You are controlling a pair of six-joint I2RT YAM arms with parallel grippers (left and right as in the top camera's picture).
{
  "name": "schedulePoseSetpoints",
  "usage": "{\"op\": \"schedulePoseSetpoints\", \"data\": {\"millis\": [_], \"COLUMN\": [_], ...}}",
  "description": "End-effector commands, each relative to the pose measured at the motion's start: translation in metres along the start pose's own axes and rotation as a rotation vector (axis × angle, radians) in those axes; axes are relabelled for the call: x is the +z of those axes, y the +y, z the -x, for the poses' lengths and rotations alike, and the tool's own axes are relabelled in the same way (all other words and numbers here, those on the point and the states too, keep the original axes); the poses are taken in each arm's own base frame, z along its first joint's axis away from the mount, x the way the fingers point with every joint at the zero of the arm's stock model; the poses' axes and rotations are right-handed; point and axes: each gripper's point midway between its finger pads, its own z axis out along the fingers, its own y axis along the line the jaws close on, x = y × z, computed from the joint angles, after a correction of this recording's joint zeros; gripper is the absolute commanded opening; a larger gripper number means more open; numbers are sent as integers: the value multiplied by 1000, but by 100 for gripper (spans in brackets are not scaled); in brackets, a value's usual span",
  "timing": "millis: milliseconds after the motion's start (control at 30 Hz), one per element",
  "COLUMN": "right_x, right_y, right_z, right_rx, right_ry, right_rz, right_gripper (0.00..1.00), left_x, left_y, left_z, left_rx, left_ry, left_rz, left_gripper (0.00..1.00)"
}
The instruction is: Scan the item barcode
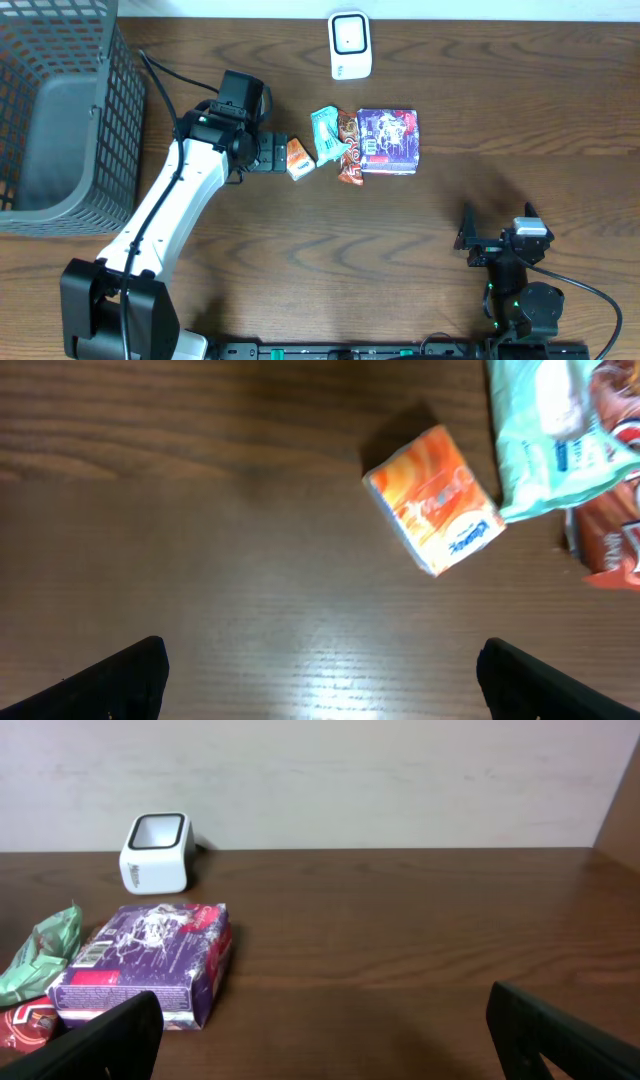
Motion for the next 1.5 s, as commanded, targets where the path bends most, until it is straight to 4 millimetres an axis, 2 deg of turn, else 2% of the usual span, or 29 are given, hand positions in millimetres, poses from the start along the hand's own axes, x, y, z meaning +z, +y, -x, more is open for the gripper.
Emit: {"op": "schedulePoseSetpoints", "data": {"millis": [0,667,767,800,833,867,967,1100,1300,1367,1467], "right_x": [0,0,-1,-4,-10,-14,-20,-26,-55,-60,-55], "right_y": [-1,0,18,32,56,67,75,77,75,69,69], "right_z": [0,1,6,10,13,12,34,58,127,142,147], "right_rx": [-14,-10,131,223,355,416,585,661,584,576,501], "right_ry": [0,-7,-19,-22,7,35,1,-69,-378,-429,-388], "right_rz": [-3,1,111,196,338,409,482,531,622,597,550], "right_gripper": [99,99,99,99,99,99,99,99,99,99,99], "left_x": [1,1,1,1,1,1,1,1,1,1,1], "left_y": [3,3,3,3,3,3,3,3,3,3,3], "left_z": [0,0,0,0,0,0,0,0,0,0,0], "left_rx": [15,15,15,15,15,15,15,15,15,15,15], "left_ry": [4,4,4,4,4,4,4,4,4,4,4], "left_rz": [23,23,23,23,23,23,23,23,23,23,23], "left_gripper": [98,98,98,98,98,98,98,98,98,98,98]}}
